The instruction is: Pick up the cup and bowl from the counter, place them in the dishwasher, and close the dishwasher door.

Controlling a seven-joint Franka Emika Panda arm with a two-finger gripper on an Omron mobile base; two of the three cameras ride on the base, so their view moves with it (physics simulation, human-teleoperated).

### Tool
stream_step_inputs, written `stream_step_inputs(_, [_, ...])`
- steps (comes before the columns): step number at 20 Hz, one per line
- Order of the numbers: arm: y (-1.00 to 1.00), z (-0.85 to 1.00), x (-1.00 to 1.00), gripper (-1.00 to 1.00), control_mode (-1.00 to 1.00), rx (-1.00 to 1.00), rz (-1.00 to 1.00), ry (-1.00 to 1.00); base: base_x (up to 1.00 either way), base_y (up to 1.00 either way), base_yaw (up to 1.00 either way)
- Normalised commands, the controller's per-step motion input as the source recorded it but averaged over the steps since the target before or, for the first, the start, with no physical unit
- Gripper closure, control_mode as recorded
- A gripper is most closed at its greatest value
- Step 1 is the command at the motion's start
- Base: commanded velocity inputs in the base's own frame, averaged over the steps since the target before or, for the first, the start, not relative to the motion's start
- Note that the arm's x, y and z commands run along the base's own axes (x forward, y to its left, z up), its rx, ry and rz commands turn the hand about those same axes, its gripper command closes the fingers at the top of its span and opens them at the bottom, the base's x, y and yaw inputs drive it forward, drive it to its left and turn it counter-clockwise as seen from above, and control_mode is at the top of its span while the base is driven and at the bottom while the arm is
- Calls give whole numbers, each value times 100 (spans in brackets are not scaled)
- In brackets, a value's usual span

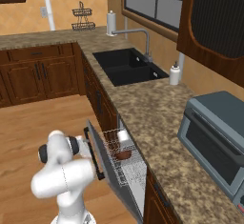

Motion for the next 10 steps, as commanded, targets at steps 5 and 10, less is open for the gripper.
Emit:
stream_step_inputs(5, [-100, 14, 57, -100, -100, 25, 9, 2, 0, 0, 0])
stream_step_inputs(10, [-100, 6, 46, -100, -100, 24, 21, 3, 0, 0, 0])
